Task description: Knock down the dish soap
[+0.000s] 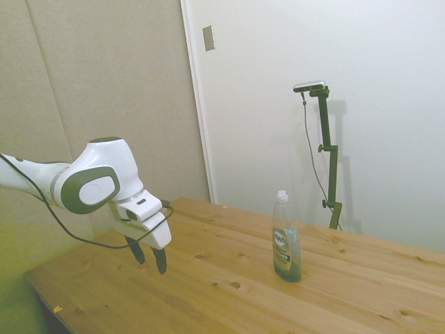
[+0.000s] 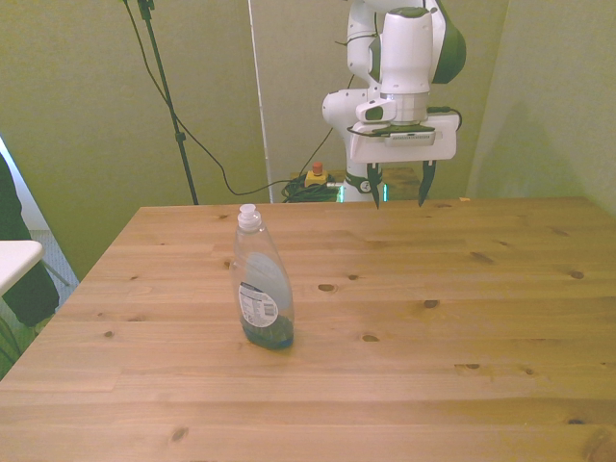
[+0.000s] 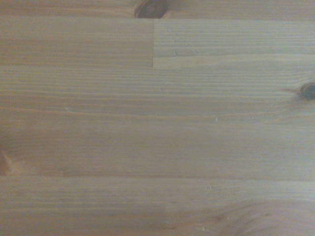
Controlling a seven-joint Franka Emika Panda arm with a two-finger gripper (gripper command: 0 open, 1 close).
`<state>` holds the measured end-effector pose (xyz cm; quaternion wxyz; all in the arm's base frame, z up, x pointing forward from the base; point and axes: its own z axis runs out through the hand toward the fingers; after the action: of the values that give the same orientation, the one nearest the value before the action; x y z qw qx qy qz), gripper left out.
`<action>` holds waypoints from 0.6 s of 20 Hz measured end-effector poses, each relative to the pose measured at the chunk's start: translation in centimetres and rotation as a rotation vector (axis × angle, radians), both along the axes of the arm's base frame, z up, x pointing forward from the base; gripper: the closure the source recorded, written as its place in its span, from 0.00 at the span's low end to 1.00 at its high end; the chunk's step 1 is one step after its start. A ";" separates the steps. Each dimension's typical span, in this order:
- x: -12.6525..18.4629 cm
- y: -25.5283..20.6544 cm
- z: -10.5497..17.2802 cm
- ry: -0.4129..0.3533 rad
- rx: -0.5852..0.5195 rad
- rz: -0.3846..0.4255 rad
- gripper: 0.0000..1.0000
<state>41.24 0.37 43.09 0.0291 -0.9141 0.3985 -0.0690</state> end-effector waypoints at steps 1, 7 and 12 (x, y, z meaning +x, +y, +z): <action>0.0 0.0 0.0 0.001 0.000 0.000 0.00; 0.8 -2.0 1.3 -0.029 0.010 -0.047 1.00; 3.0 -6.4 3.9 -0.084 0.029 -0.137 1.00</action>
<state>44.26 -6.01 47.00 0.0540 -0.8804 0.4597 -0.1033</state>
